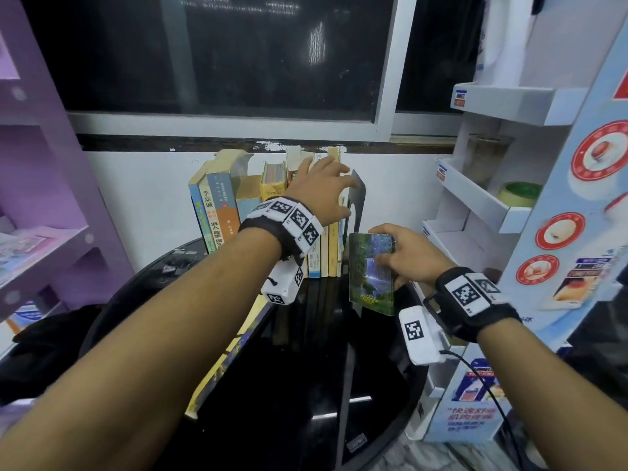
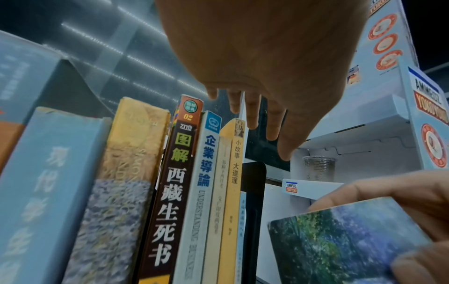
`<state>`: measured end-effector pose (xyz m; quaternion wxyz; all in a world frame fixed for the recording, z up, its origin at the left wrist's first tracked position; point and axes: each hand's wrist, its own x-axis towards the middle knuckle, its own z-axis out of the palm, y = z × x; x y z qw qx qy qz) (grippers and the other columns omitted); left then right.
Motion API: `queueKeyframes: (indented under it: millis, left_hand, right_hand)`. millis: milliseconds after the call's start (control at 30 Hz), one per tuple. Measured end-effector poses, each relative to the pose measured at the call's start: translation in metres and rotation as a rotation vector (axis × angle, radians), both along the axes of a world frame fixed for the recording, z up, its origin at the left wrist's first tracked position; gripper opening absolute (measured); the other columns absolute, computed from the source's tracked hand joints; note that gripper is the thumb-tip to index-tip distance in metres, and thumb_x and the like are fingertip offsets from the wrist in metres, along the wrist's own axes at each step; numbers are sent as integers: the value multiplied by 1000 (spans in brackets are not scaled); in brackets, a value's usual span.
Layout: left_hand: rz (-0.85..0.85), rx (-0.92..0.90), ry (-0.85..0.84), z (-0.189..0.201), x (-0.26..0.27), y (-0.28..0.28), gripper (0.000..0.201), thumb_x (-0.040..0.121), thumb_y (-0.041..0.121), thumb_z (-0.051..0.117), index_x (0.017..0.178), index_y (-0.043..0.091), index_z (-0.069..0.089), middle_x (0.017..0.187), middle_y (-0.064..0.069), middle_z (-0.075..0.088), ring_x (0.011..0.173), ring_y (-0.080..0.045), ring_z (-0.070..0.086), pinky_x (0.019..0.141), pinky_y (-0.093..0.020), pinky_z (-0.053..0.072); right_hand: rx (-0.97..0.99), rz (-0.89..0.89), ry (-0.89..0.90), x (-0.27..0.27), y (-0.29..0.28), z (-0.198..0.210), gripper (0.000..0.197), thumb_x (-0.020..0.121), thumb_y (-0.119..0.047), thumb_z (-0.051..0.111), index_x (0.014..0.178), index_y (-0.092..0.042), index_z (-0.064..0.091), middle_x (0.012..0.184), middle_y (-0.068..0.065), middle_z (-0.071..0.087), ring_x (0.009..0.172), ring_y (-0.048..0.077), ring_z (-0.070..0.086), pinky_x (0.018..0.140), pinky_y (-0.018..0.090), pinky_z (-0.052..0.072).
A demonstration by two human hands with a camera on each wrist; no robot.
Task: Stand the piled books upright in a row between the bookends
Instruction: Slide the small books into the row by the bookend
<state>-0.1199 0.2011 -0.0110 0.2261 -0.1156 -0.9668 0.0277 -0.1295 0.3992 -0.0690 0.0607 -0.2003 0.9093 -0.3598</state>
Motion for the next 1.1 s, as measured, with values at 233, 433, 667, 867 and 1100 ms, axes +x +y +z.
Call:
queueKeyframes:
  millis: [233,433,667,867,1100]
  left_hand:
    - [23,-184,-39,13,-29,0,53,81,53,64,130,39,52,154,1,31,147,-22,11,118,-53,4]
    - [105,-99,-150,25,-44,-11,78,73,52,74,141,36,39,155,3,29,139,-21,32,112,-47,27]
    - [114,53,-167,28,-46,-22,94,63,51,82,141,27,36,144,6,39,122,-22,52,93,-42,46]
    - [83,44,-208,31,-49,-34,77,68,53,78,132,28,44,146,6,39,133,-20,37,108,-45,34]
    - [110,56,-196,28,-45,-32,88,75,55,71,146,29,29,146,5,47,121,-23,55,99,-42,42]
  right_hand:
    - [-32,-93,168,-10,-8,1,46,90,-3,53,131,-24,51,101,7,68,76,19,66,71,31,56]
    - [-7,-123,214,-18,-22,-4,46,93,-11,53,134,-30,48,105,7,65,87,22,64,73,25,48]
    - [-67,-123,219,-30,-45,-12,45,94,-11,52,137,-25,47,104,7,62,88,22,60,81,27,47]
    - [-114,-66,205,-36,-58,-18,50,96,-13,54,142,-26,40,122,11,64,105,27,65,90,37,52]
    - [-113,-38,177,-43,-63,-22,58,94,-9,58,145,-25,36,127,12,61,109,26,63,92,33,50]
